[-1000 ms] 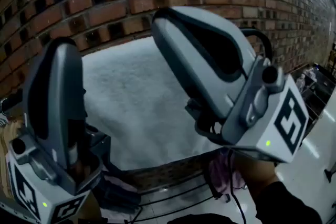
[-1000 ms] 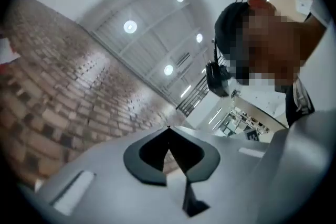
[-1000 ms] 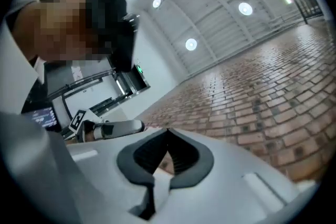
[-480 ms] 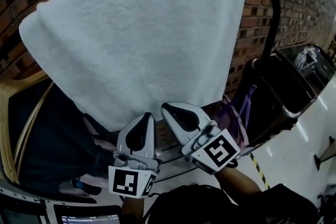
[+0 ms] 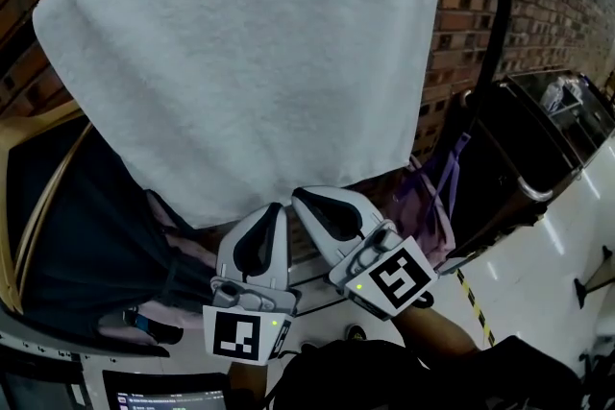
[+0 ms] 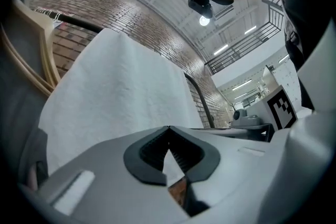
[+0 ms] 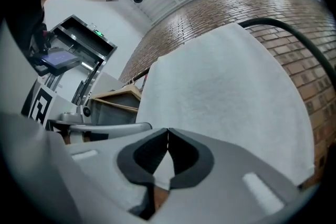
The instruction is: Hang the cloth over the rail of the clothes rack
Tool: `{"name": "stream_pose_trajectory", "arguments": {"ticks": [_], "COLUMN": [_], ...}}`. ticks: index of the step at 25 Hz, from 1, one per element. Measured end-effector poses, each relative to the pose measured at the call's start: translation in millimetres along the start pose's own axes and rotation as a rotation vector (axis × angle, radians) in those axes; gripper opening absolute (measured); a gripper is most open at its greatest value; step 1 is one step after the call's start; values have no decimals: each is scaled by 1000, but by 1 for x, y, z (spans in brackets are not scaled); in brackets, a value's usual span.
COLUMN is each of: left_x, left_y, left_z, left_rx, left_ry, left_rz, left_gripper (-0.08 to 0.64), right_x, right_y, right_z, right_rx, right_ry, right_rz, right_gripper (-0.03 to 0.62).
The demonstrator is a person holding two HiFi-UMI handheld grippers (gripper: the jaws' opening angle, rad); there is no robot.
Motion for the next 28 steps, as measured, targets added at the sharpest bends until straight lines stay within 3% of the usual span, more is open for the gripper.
{"name": "stream_pose_trajectory", "arguments": {"ticks": [21,28], "left_x": [-6,2], "left_y": [-14,-4], "left_z": [-27,-32], "left_rx": [-23,-21], "left_ry": [94,82], "left_rz": [-19,-18], "left_gripper": [8,8], "right_x": [-17,-6], "right_y": [1,-5], "right_z": [-15,-20], "right_rx": [-9,-19], "right_ry": [42,36], "right_rz": [-3,6], "right_gripper": [5,5]}}
Point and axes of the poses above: the fingertips, and each gripper's own axes: x forward along the fingers, y to its left, z out of its top, the point moved 1 cm from there along -x, backward along the fingers, and after that the axes turned 15 degrees about -y, right-handed, at the moved point
